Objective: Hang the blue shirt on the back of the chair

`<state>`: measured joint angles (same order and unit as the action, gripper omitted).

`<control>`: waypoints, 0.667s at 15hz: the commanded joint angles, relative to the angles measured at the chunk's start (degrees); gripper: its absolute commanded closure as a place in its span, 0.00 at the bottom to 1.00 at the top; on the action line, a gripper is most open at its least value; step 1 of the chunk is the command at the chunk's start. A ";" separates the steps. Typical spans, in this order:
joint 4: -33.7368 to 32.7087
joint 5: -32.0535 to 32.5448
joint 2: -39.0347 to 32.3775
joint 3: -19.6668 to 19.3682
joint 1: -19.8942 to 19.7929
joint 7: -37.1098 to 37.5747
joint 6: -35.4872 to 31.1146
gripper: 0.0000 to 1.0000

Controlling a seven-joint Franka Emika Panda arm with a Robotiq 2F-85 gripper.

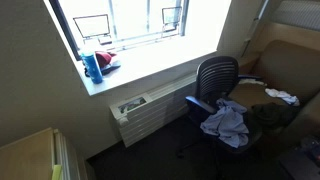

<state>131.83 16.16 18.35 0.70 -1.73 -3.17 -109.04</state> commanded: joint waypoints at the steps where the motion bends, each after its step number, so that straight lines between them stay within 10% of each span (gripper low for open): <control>1: -0.10 0.06 -0.02 -0.28 0.33 0.08 0.15 0.00; 7: 0.21 -1.99 2.58 -2.46 0.11 -4.11 -1.49 0.00; 10: 4.00 7.38 5.20 -4.46 -3.82 -0.49 -11.97 0.00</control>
<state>131.94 17.91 20.20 -1.51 -2.16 -4.25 -113.13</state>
